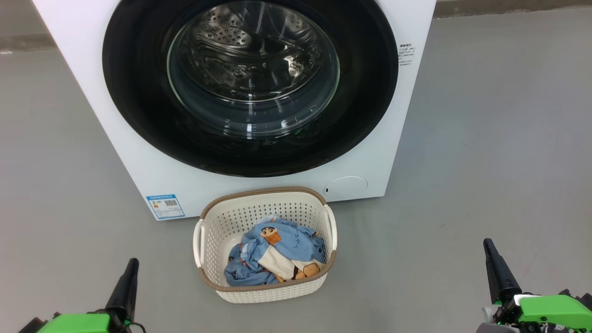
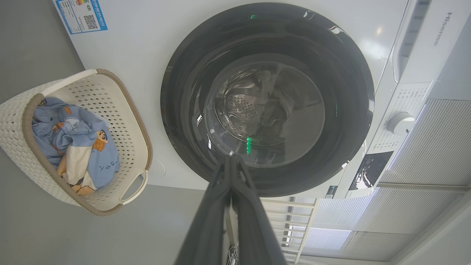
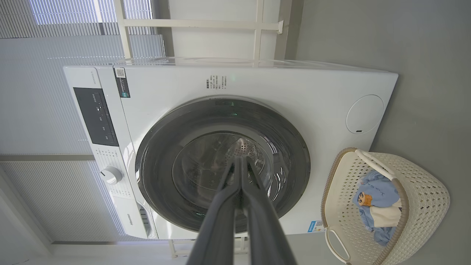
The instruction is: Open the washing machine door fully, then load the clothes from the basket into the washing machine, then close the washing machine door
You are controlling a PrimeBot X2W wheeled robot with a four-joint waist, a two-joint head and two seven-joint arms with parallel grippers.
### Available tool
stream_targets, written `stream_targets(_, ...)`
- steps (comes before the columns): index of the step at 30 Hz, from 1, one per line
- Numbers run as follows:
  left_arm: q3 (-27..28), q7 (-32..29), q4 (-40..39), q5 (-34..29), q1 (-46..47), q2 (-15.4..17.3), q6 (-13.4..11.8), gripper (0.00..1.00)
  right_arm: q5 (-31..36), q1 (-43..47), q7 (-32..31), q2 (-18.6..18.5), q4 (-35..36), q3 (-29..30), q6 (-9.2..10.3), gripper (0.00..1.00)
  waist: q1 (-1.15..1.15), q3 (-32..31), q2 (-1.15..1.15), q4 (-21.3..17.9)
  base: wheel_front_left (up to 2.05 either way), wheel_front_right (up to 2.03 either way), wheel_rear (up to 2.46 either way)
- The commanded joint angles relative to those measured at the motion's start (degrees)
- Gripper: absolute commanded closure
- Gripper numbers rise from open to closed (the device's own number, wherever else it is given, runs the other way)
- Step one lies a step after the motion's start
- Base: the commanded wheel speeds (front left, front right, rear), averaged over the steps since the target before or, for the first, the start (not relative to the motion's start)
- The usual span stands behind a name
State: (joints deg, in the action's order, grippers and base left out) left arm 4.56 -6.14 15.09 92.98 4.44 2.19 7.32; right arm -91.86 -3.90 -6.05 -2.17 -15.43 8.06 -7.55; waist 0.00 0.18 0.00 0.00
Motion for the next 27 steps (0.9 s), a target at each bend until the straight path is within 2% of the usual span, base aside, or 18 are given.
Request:
stream_targets(1,2.0,-0.4,-1.1,-0.8,1.8,0.7,0.2,1.00,-0.3,-2.3,-0.4,-0.7,1.4,-1.6,0.06,1.00,0.00,0.0,0.00,0.0,0.00,0.00,0.00)
stream_targets(27,2.0,-0.4,-1.1,-0.8,1.8,0.7,0.2,1.00,-0.3,-2.3,-0.4,-0.7,1.4,-1.6,0.06,1.00,0.00,0.0,0.00,0.0,0.00,0.00,0.00)
